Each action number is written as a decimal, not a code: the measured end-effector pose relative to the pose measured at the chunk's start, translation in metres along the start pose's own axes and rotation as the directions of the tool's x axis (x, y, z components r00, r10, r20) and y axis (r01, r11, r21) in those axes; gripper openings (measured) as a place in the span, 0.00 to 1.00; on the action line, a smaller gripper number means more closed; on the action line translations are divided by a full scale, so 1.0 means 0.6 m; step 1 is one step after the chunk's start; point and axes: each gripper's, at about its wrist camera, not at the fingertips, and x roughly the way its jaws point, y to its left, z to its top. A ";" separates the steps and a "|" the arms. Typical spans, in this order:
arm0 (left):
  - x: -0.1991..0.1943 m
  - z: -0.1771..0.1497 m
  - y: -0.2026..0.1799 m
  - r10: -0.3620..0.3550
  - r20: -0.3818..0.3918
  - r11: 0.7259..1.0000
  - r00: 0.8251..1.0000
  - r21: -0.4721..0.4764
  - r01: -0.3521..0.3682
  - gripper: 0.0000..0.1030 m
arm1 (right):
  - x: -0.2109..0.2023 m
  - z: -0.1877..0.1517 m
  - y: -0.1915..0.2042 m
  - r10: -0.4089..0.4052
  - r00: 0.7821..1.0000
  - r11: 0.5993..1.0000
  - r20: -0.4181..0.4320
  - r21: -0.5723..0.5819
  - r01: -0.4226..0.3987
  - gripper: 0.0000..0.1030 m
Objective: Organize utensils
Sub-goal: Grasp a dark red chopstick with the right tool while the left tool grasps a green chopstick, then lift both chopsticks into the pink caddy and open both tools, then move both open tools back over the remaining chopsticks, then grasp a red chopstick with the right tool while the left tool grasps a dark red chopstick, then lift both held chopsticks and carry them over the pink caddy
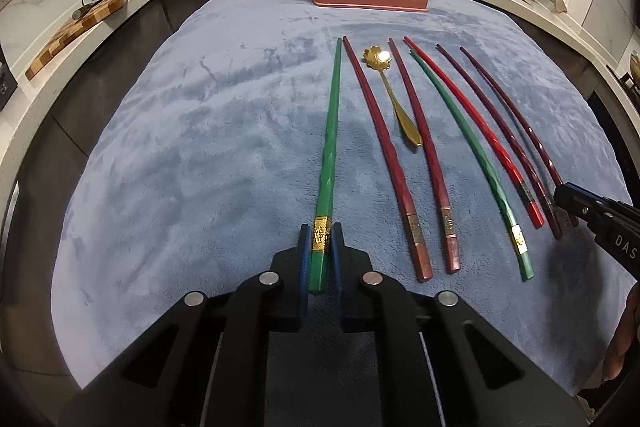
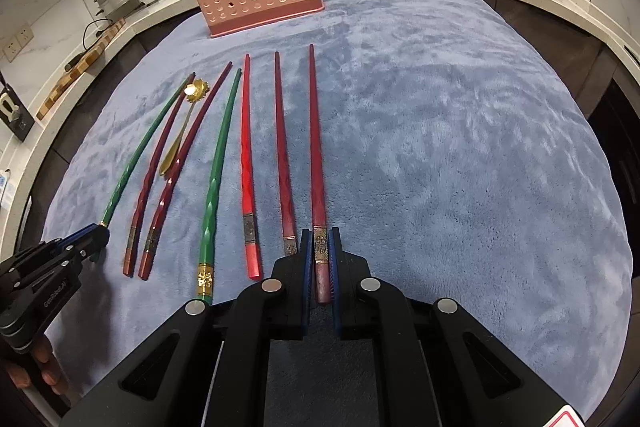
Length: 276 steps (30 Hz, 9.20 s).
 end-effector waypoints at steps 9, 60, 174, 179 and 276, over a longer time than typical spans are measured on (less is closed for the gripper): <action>-0.029 0.010 -0.009 -0.008 0.022 1.000 1.000 0.011 0.007 0.08 | -0.039 0.022 0.005 0.023 0.998 1.000 0.053 0.002 -0.023 0.07; -0.328 0.539 0.023 -0.092 0.675 0.993 0.732 0.003 0.122 0.07 | -0.266 0.529 0.058 0.179 0.785 0.982 0.592 -0.054 -0.183 0.07; -0.016 0.008 -0.028 -0.006 0.040 0.999 0.999 -0.032 0.007 0.72 | 0.015 -0.024 0.021 0.015 1.000 0.997 -0.008 -0.078 -0.015 0.07; -0.004 0.003 -0.031 -0.008 0.017 1.000 1.000 -0.028 0.008 0.71 | 0.016 -0.024 0.021 0.016 1.000 0.997 -0.009 -0.078 -0.017 0.07; -0.222 0.629 0.018 -0.084 0.661 0.995 0.746 0.014 0.099 0.07 | -0.150 0.624 0.122 0.201 0.800 0.980 0.566 -0.102 -0.174 0.07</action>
